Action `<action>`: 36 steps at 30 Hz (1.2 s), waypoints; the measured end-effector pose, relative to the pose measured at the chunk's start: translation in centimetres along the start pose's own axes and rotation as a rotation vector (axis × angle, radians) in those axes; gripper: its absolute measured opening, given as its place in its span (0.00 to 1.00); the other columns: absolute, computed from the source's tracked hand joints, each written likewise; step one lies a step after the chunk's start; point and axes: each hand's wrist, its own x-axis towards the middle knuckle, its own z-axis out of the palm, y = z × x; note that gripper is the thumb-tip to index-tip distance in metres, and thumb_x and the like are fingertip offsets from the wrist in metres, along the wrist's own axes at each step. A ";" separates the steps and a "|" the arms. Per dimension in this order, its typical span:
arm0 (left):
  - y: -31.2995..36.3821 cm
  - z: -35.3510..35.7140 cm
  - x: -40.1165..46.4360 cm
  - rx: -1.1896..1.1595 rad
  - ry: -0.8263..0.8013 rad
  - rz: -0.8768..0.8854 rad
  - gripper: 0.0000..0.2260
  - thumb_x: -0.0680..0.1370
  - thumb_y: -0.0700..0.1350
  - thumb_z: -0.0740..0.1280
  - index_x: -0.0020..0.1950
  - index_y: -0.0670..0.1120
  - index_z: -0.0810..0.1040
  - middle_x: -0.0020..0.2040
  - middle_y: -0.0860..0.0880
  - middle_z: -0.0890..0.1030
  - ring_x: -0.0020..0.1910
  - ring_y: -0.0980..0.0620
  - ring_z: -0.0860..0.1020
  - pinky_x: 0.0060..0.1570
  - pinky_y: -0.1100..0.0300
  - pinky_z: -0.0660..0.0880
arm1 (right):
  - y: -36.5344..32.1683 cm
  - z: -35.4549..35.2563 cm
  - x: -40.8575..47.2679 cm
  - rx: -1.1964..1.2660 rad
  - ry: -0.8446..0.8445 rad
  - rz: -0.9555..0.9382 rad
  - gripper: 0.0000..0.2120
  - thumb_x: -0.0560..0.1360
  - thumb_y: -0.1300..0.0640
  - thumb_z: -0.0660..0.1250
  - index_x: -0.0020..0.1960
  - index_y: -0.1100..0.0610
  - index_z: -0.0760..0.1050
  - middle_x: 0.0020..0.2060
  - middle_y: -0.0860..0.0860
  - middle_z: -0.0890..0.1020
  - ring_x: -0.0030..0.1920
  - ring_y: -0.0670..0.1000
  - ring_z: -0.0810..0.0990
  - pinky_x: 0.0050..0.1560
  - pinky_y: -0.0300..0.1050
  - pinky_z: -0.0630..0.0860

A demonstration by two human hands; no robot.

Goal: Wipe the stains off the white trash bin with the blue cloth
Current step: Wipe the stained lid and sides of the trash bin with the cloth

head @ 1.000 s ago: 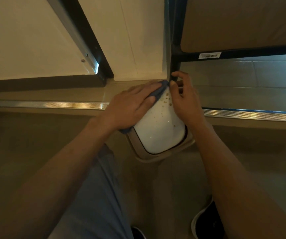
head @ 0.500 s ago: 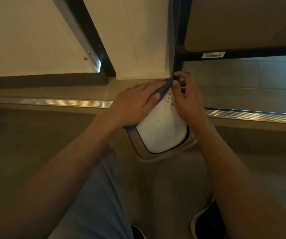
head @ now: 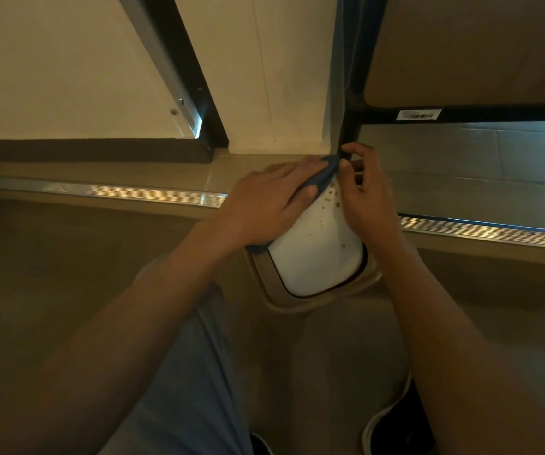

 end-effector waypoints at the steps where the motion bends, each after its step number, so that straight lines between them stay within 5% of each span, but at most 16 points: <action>1: -0.7 0.0 -0.6 -0.038 -0.008 0.006 0.24 0.86 0.58 0.51 0.82 0.55 0.59 0.80 0.52 0.66 0.75 0.48 0.69 0.70 0.50 0.68 | 0.0 0.0 0.0 -0.001 -0.004 0.002 0.15 0.85 0.50 0.57 0.70 0.48 0.66 0.54 0.47 0.78 0.51 0.40 0.77 0.54 0.46 0.78; 7: -0.5 -0.6 2.6 -0.126 -0.097 -0.343 0.21 0.87 0.56 0.48 0.73 0.54 0.73 0.68 0.46 0.79 0.63 0.44 0.77 0.61 0.49 0.72 | 0.0 0.0 0.0 -0.022 -0.010 0.022 0.15 0.85 0.50 0.56 0.71 0.49 0.66 0.53 0.46 0.76 0.48 0.39 0.76 0.48 0.37 0.73; 11: 1.6 0.4 2.7 0.034 -0.001 -0.175 0.21 0.86 0.55 0.49 0.77 0.54 0.67 0.70 0.49 0.77 0.63 0.46 0.78 0.53 0.52 0.72 | 0.1 -0.1 -0.1 -0.010 0.001 0.018 0.14 0.85 0.51 0.57 0.70 0.49 0.66 0.52 0.46 0.77 0.48 0.38 0.76 0.47 0.36 0.73; 16: -0.7 0.0 -1.1 -0.057 0.028 0.022 0.23 0.86 0.57 0.54 0.81 0.56 0.62 0.80 0.55 0.64 0.76 0.51 0.67 0.70 0.54 0.65 | -0.1 0.0 -0.2 -0.020 0.004 0.008 0.15 0.85 0.49 0.56 0.70 0.49 0.66 0.54 0.46 0.77 0.53 0.46 0.78 0.56 0.50 0.77; 23: 0.5 -0.2 2.1 -0.081 -0.017 -0.338 0.20 0.86 0.55 0.49 0.75 0.56 0.70 0.69 0.48 0.78 0.63 0.45 0.77 0.61 0.50 0.73 | 0.0 0.0 -0.1 -0.010 -0.007 0.037 0.14 0.85 0.48 0.56 0.70 0.47 0.65 0.53 0.48 0.77 0.52 0.46 0.78 0.55 0.50 0.78; 26: 1.6 0.4 1.8 0.002 0.052 -0.209 0.20 0.86 0.54 0.51 0.77 0.53 0.68 0.70 0.49 0.77 0.63 0.46 0.78 0.59 0.49 0.74 | 0.1 0.0 -0.1 0.001 0.004 0.028 0.15 0.85 0.49 0.56 0.70 0.48 0.66 0.54 0.48 0.77 0.51 0.44 0.77 0.55 0.49 0.79; 31: -0.7 -0.3 -1.7 -0.128 0.053 0.055 0.21 0.85 0.52 0.58 0.79 0.51 0.67 0.79 0.52 0.67 0.77 0.52 0.66 0.74 0.54 0.64 | 0.0 0.1 -0.2 -0.012 0.008 -0.007 0.15 0.85 0.50 0.56 0.70 0.50 0.67 0.56 0.49 0.78 0.54 0.48 0.78 0.57 0.53 0.78; 36: -1.0 -0.7 0.8 -0.128 -0.020 -0.216 0.20 0.87 0.55 0.50 0.78 0.55 0.68 0.72 0.48 0.76 0.68 0.46 0.75 0.63 0.53 0.71 | 0.2 0.2 -0.1 -0.025 -0.007 0.017 0.14 0.85 0.49 0.55 0.69 0.48 0.68 0.57 0.51 0.77 0.54 0.47 0.78 0.58 0.53 0.78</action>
